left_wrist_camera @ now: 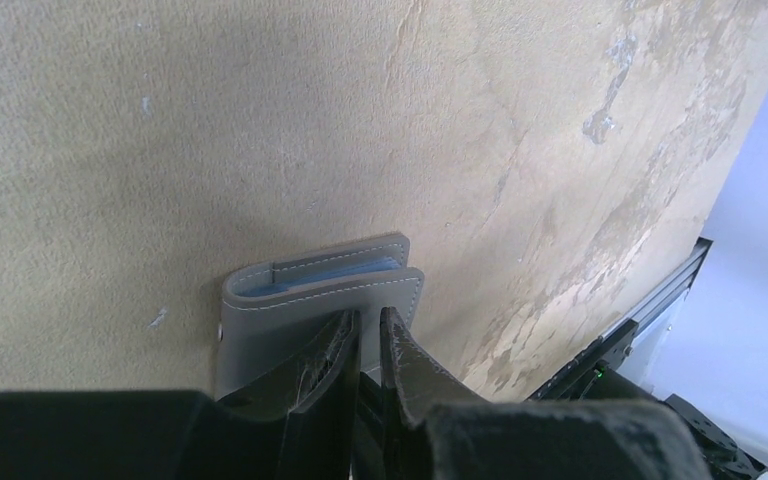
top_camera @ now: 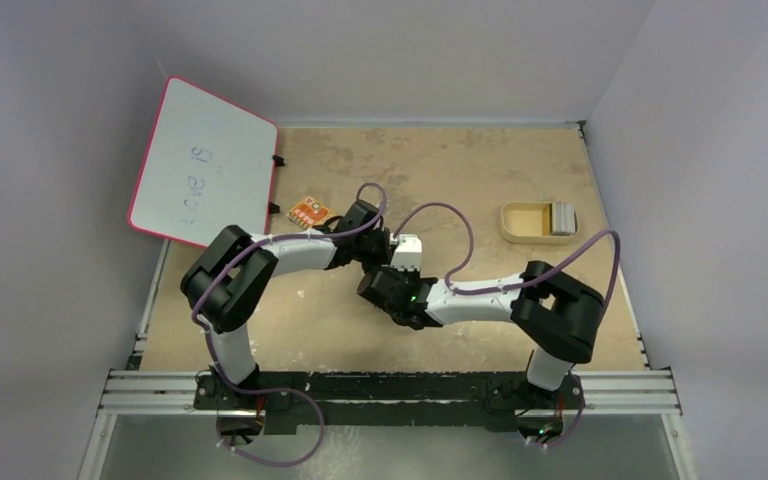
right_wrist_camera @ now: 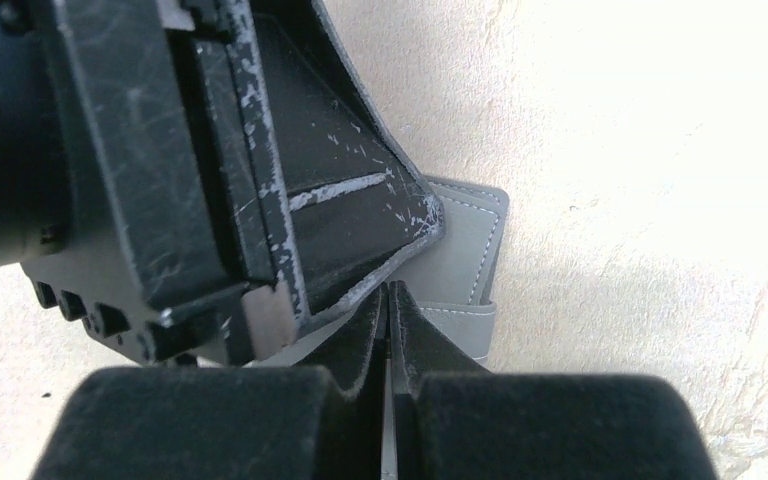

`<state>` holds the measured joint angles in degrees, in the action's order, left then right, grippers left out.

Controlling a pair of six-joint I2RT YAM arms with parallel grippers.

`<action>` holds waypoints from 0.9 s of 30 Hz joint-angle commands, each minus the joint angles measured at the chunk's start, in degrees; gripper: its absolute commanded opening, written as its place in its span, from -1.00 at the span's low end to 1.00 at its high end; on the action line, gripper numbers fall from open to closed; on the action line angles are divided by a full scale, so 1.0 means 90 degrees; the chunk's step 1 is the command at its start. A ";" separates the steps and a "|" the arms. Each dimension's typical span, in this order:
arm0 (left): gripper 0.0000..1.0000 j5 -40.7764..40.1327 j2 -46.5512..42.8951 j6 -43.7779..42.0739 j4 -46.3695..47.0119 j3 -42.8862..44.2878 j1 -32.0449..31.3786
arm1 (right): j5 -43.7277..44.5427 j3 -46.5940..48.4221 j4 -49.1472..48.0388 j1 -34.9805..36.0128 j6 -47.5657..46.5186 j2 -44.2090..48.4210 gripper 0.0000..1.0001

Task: Put the credit cards into the card holder
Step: Close the card holder at the center of the board.

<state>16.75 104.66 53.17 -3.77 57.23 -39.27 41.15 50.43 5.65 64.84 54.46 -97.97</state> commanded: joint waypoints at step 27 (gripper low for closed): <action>-0.75 -0.0947 0.0912 -0.0450 -0.0235 -0.0297 0.0450 | -0.1780 -0.1461 -0.0049 0.1308 0.1770 -0.1342 -1.00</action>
<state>23.07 106.24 53.15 -1.87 56.45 -36.77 56.73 44.51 -2.79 71.83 69.36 -101.56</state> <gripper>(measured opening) 0.126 0.004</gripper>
